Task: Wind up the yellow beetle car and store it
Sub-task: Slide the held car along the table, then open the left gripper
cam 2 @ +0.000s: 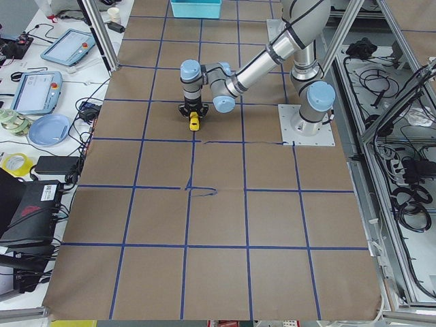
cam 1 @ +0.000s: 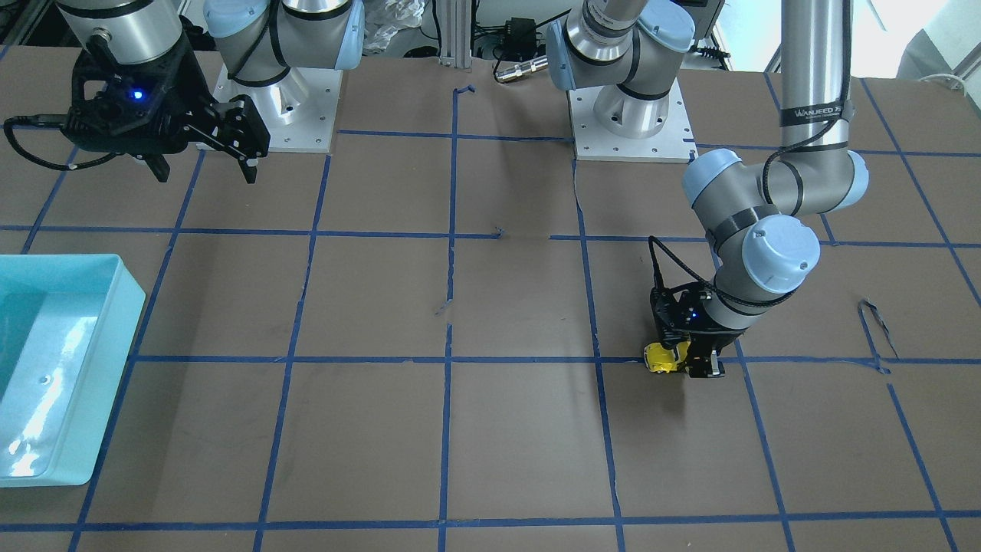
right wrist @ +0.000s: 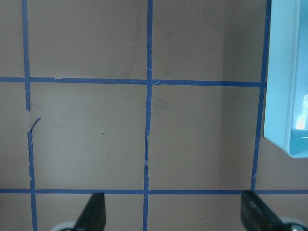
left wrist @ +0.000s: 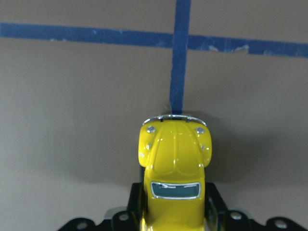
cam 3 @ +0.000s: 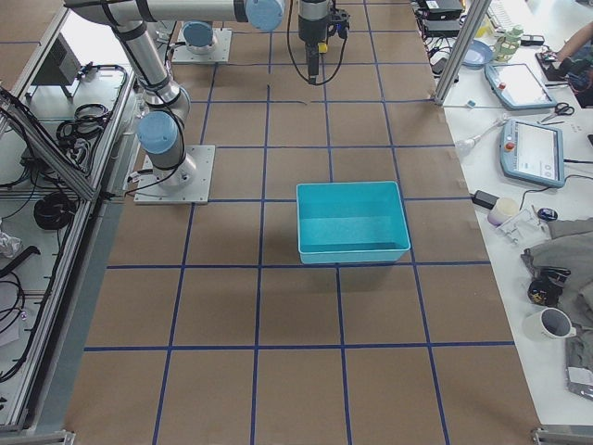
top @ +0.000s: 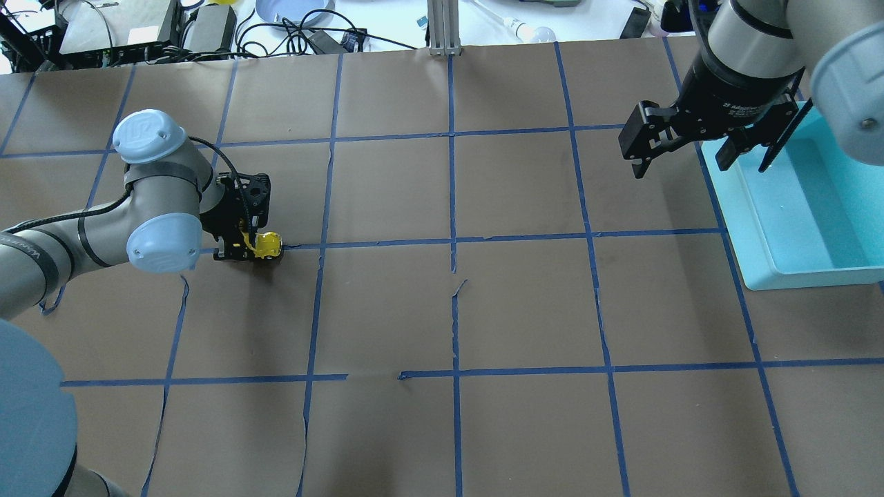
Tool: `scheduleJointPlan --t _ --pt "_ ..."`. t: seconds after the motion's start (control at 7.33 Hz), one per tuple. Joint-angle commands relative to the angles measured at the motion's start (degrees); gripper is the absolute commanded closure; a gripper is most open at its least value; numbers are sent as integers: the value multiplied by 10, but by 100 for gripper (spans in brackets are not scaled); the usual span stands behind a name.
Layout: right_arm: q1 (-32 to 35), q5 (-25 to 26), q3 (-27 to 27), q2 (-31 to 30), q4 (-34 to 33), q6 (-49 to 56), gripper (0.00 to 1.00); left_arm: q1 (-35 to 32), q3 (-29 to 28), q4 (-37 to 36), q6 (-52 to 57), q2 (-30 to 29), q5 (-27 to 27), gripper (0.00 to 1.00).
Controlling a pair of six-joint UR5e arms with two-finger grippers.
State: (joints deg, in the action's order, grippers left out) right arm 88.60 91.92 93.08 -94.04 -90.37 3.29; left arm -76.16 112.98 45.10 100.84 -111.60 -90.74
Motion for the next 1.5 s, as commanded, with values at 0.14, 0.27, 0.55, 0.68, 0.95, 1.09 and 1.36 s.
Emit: scheduleJointPlan --t 0.14,0.27,0.55,0.68,0.95,1.09,1.36 --pt "0 1 0 0 0 0 0 57 1 0 44 -4 6 65" --pt "0 1 0 0 0 0 0 67 0 0 45 -5 7 65" --pt "0 0 0 1 0 0 0 83 -2 -11 67 -5 5 64" --pt "0 0 0 1 -1 0 0 86 0 -14 72 -5 4 61" --pt "0 -3 -1 2 -4 -1 0 87 -3 -14 73 -5 3 10" --pt "-1 1 -1 2 -3 0 0 89 -5 -14 74 -4 3 5" --pt "0 0 0 2 -4 -1 0 91 -7 -15 74 -3 2 5"
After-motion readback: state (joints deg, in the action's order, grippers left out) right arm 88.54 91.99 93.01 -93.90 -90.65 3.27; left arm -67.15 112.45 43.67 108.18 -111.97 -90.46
